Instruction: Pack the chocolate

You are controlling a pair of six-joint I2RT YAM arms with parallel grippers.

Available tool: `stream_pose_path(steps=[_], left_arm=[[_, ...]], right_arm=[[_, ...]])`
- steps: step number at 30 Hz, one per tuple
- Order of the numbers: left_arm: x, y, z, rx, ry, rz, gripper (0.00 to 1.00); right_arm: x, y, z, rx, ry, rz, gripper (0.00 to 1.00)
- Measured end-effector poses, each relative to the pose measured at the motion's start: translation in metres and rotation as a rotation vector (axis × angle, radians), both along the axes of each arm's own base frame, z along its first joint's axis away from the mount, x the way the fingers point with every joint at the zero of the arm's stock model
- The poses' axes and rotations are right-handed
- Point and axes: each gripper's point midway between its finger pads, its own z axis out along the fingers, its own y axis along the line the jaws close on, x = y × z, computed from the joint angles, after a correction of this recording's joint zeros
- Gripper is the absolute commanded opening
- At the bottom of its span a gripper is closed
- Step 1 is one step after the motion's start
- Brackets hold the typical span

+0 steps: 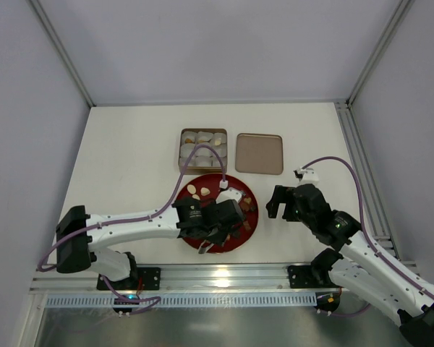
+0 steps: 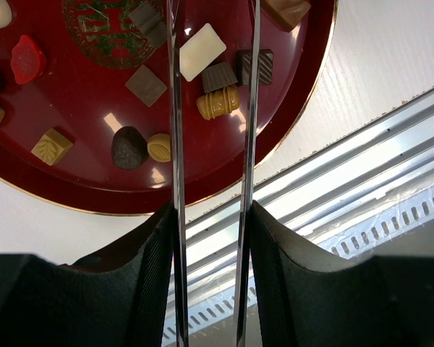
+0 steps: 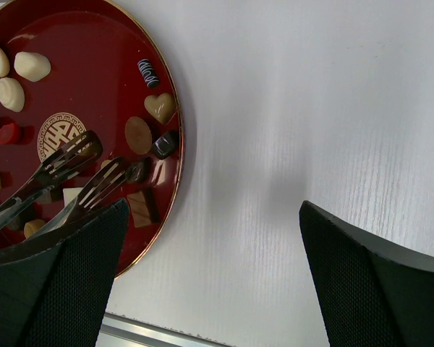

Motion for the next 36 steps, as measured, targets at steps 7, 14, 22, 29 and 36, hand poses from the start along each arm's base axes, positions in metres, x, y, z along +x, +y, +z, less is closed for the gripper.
stream_pose_path(steps=[7, 14, 22, 29, 36], left_arm=[[0.002, 0.001, -0.002, 0.011, -0.007, 0.008, 0.41], [0.002, 0.001, -0.001, 0.009, -0.01, 0.014, 0.41], [0.002, 0.002, 0.01, -0.034, -0.017, 0.03, 0.42], [0.002, 0.003, 0.012, -0.041, -0.019, 0.031, 0.42], [0.002, 0.003, 0.01, -0.036, -0.018, 0.031, 0.42]], right_arm=[[0.0, 0.0, 0.0, 0.0, 0.0, 0.0, 1.0], [0.0, 0.0, 0.0, 0.0, 0.001, 0.0, 1.0], [0.0, 0.0, 0.0, 0.0, 0.0, 0.0, 1.0], [0.0, 0.0, 0.0, 0.0, 0.0, 0.0, 1.0], [0.0, 0.0, 0.0, 0.001, 0.0, 0.0, 1.0]])
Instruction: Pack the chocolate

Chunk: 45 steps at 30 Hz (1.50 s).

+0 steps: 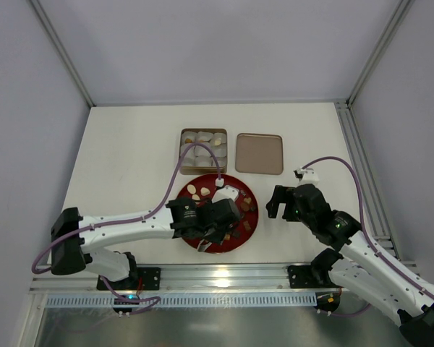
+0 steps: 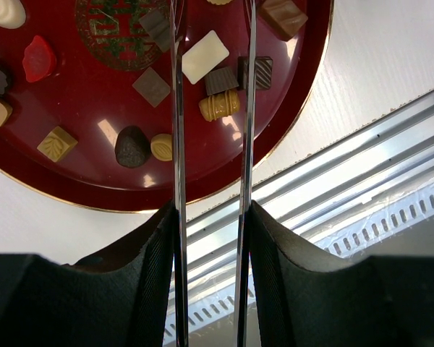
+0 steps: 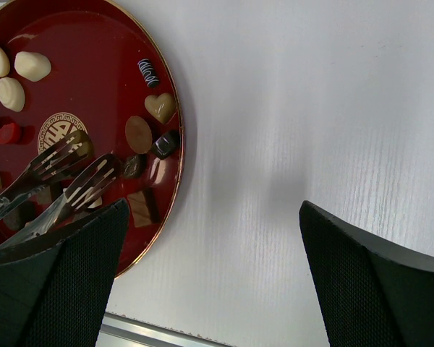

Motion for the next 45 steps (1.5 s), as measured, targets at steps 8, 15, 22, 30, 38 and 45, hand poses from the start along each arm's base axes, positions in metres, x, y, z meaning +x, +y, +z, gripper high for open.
stream_pose_path(steps=[8, 15, 22, 30, 38, 45], left_arm=[[0.0, 0.0, -0.005, 0.018, 0.004, 0.0, 0.42], [0.001, 0.0, -0.009, 0.03, 0.003, 0.001, 0.42], [0.002, 0.001, -0.015, 0.053, 0.004, 0.002, 0.41], [0.002, 0.001, -0.016, 0.059, 0.006, 0.002, 0.4], [0.002, 0.001, -0.014, 0.059, 0.004, -0.001, 0.34], [0.003, 0.0, -0.011, 0.06, -0.002, -0.006, 0.32]], right_arm=[[0.0, 0.0, 0.0, 0.002, 0.001, 0.002, 1.0], [0.0, 0.0, 0.001, 0.005, -0.002, 0.002, 1.0], [0.0, 0.0, 0.002, 0.008, -0.007, 0.002, 1.0], [0.0, 0.0, 0.002, 0.008, -0.007, 0.002, 1.0], [0.0, 0.0, 0.002, 0.008, -0.007, 0.002, 1.0], [0.0, 0.0, 0.002, 0.008, -0.007, 0.002, 1.0]])
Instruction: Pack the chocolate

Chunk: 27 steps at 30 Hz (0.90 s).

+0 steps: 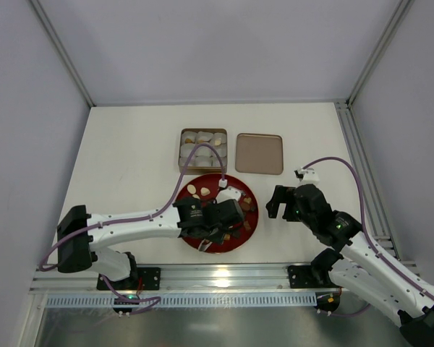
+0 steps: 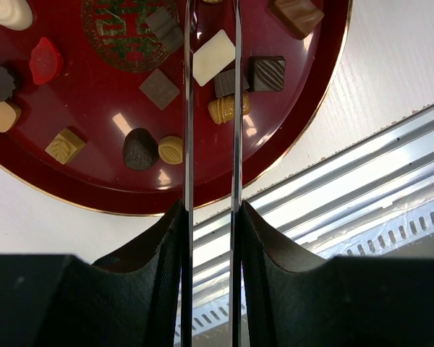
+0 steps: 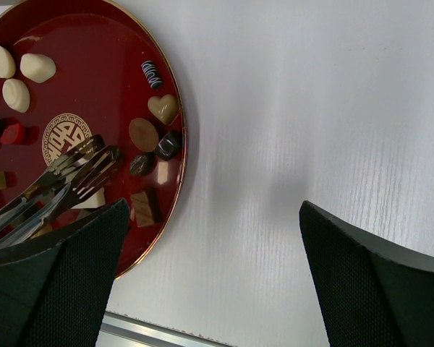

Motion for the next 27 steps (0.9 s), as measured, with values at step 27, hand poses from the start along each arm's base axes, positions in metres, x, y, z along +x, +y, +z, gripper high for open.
stream_pose_path(steps=[27], left_arm=[[0.098, 0.033, 0.094, -0.135, -0.148, 0.199, 0.32]], right_arm=[[0.0, 0.0, 0.0, 0.002, 0.0, -0.001, 1.0]])
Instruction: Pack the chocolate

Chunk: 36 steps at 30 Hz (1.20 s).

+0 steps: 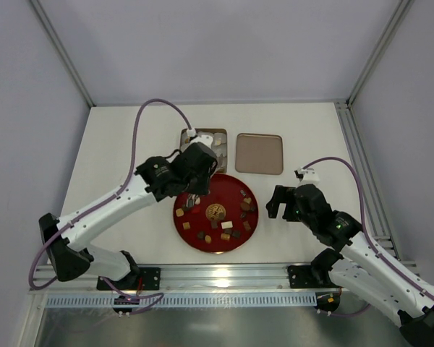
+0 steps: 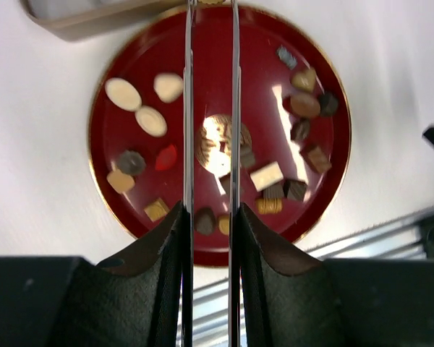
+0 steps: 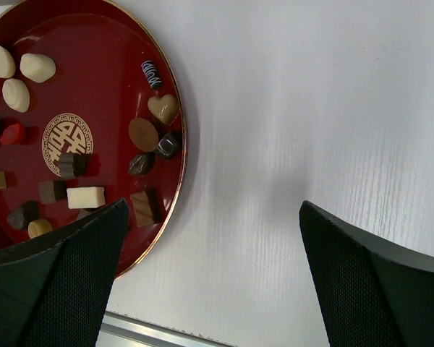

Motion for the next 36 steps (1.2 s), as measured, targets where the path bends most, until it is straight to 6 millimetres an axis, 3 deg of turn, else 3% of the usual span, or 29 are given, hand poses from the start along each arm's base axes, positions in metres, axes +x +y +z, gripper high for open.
stream_pose_path(steps=[4, 7, 13, 16, 26, 36], left_arm=[[0.041, 0.015, 0.027, -0.027, -0.054, 0.083, 0.31], [0.073, 0.022, 0.035, -0.021, -0.077, 0.129, 0.3], [0.113, 0.032, 0.009, 0.037, -0.032, 0.182, 0.3], [0.122, 0.04, -0.004, 0.061, -0.002, 0.199, 0.3], [0.137, 0.059, -0.017, 0.086, 0.028, 0.256, 0.3], [0.139, 0.071, -0.041, 0.133, 0.078, 0.283, 0.3]], right_arm=[[0.0, 0.0, 0.0, 0.0, 0.0, 0.0, 1.0], [0.0, 0.0, 0.0, 0.0, 0.001, 0.001, 1.0], [-0.001, 0.002, -0.002, 0.0, 0.012, 0.009, 1.0], [-0.002, 0.003, -0.002, 0.003, 0.014, 0.013, 1.0], [-0.002, 0.005, -0.011, -0.013, 0.048, 0.023, 1.0], [0.0, 0.01, -0.012, -0.004, 0.052, 0.038, 1.0]])
